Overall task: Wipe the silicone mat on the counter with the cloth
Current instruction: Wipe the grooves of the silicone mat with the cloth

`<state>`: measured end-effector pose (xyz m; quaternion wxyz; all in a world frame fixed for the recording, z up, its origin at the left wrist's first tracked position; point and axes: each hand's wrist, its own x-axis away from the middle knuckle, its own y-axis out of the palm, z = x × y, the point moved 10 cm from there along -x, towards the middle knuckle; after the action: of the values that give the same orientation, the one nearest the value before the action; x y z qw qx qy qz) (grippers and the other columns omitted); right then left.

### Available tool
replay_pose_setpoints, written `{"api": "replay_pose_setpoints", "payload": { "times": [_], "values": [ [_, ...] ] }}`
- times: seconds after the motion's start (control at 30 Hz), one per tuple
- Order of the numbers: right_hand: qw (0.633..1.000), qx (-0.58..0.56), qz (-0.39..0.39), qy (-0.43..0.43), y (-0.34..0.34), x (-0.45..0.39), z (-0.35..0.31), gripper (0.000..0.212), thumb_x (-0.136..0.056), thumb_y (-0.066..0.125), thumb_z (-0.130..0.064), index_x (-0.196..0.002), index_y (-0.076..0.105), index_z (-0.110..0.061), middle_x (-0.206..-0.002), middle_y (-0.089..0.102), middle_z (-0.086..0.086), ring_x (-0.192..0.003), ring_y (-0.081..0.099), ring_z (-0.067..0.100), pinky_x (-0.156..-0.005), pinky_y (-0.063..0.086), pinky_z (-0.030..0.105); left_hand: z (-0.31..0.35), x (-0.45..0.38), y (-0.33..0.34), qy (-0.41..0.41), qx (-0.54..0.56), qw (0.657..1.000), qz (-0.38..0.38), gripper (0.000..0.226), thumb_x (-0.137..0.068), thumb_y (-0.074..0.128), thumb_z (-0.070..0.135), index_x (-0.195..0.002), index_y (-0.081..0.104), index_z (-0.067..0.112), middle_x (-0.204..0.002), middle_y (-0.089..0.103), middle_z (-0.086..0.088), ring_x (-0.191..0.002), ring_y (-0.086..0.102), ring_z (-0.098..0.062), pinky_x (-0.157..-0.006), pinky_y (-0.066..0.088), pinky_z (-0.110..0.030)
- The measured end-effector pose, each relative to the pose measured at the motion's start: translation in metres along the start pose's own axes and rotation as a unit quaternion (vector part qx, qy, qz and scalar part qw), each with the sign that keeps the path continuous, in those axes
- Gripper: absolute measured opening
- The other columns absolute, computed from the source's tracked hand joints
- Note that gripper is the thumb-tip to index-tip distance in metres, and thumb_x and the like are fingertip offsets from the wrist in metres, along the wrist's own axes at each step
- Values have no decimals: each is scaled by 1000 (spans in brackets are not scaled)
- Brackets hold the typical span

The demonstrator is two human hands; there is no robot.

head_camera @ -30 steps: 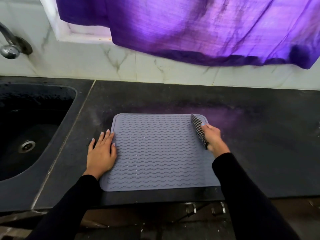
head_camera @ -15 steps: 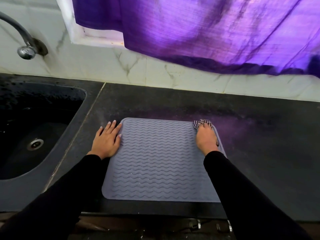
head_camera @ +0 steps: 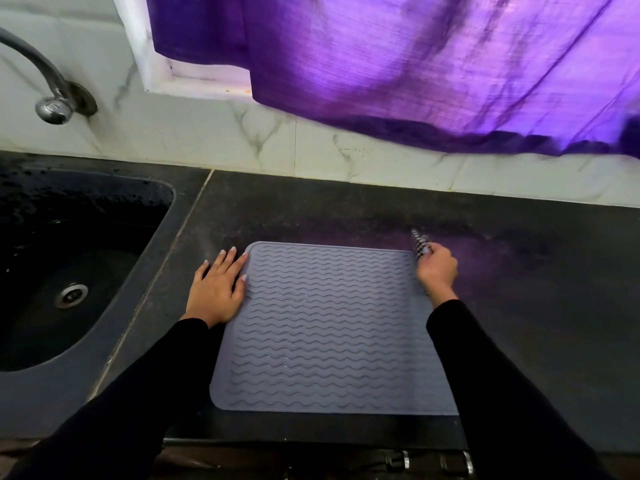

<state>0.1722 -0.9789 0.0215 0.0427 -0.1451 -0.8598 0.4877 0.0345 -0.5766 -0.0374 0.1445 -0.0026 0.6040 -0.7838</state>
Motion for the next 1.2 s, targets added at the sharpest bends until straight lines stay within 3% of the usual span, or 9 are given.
{"api": "replay_pose_setpoints", "payload": {
  "times": [0.13,0.3,0.43,0.5,0.53,0.67,0.8,1.1,1.2],
  "values": [
    [982,133,-19,-129,42,26,-26,39,-87,43,5,-125,48,1,-134,47,21,-126,43,35,-103,38,39,1,0,0,-3,0,1000,1,73,-82,5,53,-144,31,25,-152,28,-2,-142,21,-18,-113,12,-42],
    [985,78,-45,-148,41,14,-18,47,-88,43,2,-134,48,-8,-142,44,17,-130,42,33,-106,34,39,1,1,0,-5,0,1000,0,73,-82,5,52,-144,31,25,-152,28,-1,-142,21,-18,-113,12,-42],
    [990,-129,-55,-5,17,-6,12,33,-95,47,-18,-126,58,-15,-117,63,13,-110,56,28,-93,42,32,1,1,-2,-4,10,1000,9,73,-82,6,52,-143,33,24,-152,30,-2,-141,23,-19,-113,13,-43],
    [960,-260,-5,99,8,-5,25,32,-96,46,-20,-124,60,-15,-115,64,10,-105,57,23,-93,44,31,1,1,-2,-4,12,1000,8,74,-81,6,53,-143,33,24,-152,30,-2,-141,23,-18,-113,13,-43],
    [960,-257,24,110,2,2,21,31,-96,45,-19,-123,60,-14,-120,63,11,-109,57,26,-94,44,32,1,1,-2,-3,9,1000,7,74,-81,5,53,-143,33,24,-152,30,-2,-142,22,-18,-113,13,-42],
    [986,-155,-4,-66,15,60,-44,35,-96,42,-8,-129,55,-8,-126,59,13,-114,56,27,-86,40,23,0,0,-2,-5,12,1000,6,74,-81,5,53,-143,33,25,-152,29,-1,-142,21,-17,-113,13,-42],
    [959,45,-134,-247,73,102,-69,57,-87,46,4,-142,37,-11,-151,31,10,-140,29,23,-115,18,28,0,0,-1,-4,14,1000,1,72,-82,6,52,-144,32,26,-152,28,-1,-142,21,-17,-114,12,-41],
    [918,181,-179,-303,56,100,-45,73,-83,45,10,-146,28,-23,-157,16,-4,-145,13,14,-116,13,27,-1,2,1,-10,10,1000,-9,71,-82,4,49,-145,29,25,-153,25,0,-143,18,-15,-115,10,-40],
    [930,205,-157,-261,41,95,-38,64,-85,47,4,-143,36,-23,-153,28,1,-142,26,20,-113,24,32,-1,1,3,-11,8,1000,-13,70,-83,4,48,-145,28,25,-154,25,0,-143,17,-16,-115,10,-41]
  ]
}}
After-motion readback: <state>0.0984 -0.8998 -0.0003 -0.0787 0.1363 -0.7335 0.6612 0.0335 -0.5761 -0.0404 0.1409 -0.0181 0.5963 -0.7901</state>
